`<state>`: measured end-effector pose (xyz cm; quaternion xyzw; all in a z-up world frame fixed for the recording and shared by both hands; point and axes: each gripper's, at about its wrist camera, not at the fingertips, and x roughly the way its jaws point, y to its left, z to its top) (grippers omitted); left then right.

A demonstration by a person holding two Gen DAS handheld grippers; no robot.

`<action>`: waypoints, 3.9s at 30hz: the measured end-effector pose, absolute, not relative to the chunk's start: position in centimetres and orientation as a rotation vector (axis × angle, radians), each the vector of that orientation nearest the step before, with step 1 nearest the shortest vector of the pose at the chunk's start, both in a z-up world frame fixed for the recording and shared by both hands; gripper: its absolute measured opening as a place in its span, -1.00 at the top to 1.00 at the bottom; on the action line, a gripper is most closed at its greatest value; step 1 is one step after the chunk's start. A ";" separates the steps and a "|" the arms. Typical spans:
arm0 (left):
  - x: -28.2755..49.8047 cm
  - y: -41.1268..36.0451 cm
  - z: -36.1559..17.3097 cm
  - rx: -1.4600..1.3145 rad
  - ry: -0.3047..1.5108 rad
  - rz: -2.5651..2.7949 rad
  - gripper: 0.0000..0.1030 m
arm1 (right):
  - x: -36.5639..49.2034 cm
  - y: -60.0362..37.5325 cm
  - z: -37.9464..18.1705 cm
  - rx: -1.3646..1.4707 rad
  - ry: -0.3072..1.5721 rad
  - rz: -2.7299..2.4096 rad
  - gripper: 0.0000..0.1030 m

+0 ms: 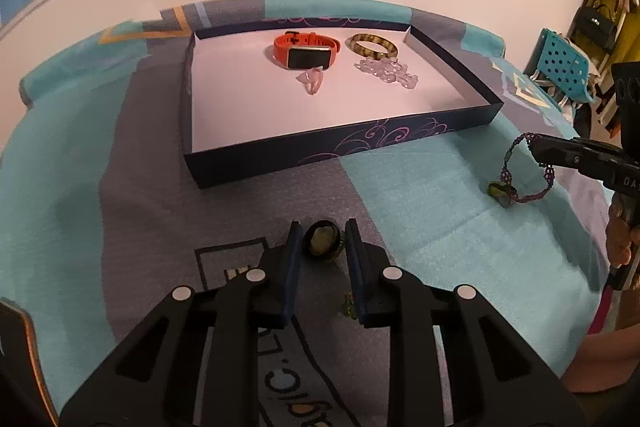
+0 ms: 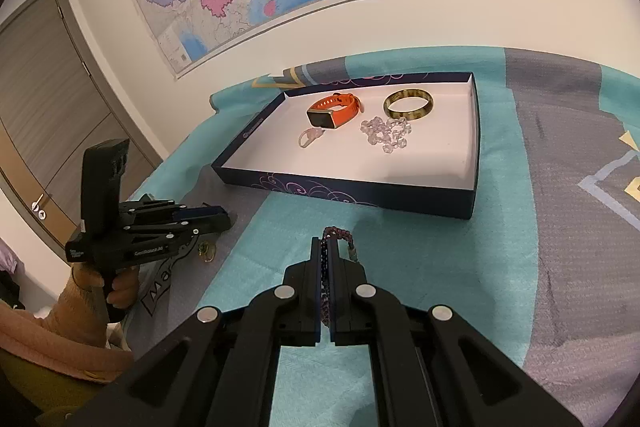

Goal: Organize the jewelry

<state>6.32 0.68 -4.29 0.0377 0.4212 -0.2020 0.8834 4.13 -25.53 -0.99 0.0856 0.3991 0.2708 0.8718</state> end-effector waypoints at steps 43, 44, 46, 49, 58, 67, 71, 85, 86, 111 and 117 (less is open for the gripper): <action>4.1 -0.8 -4.7 0.141 0.877 -0.531 0.55 | 3.7 -25.8 -1.4 0.195 0.845 0.567 0.97; 4.2 -0.8 -4.7 0.136 0.879 -0.529 0.64 | 3.8 -25.8 -1.5 0.195 0.846 0.567 0.97; 4.4 -0.8 -4.6 0.130 0.879 -0.532 0.73 | 3.7 -25.8 -1.4 0.193 0.847 0.566 0.97; 4.8 -0.9 -4.2 0.125 0.866 -0.538 0.76 | 3.7 -25.7 -1.4 0.194 0.848 0.568 0.97; 6.7 -0.2 -4.3 0.082 0.886 -0.489 0.78 | 3.6 -25.9 -1.4 0.185 0.859 0.555 0.97; 6.4 0.6 -4.8 0.041 0.899 -0.505 0.76 | 3.4 -25.1 -0.3 0.038 0.858 0.496 0.49; 6.5 0.7 -4.7 0.032 0.894 -0.517 0.68 | 4.4 -20.3 -0.4 -0.003 0.848 0.654 0.49; 6.0 0.9 -4.4 0.080 0.877 -0.509 0.65 | 9.2 -12.8 -4.1 0.025 0.983 0.825 0.62; 5.9 1.1 -4.4 0.083 0.875 -0.505 0.60 | 9.2 -12.6 -4.2 0.022 0.981 0.819 0.62; 5.2 2.1 -4.0 0.053 0.862 -0.506 0.41 | 8.7 -17.5 -4.2 0.398 1.025 0.956 0.90; 5.0 1.8 -4.0 0.064 0.866 -0.514 0.41 | 6.5 -16.6 -4.6 0.243 1.060 0.942 0.90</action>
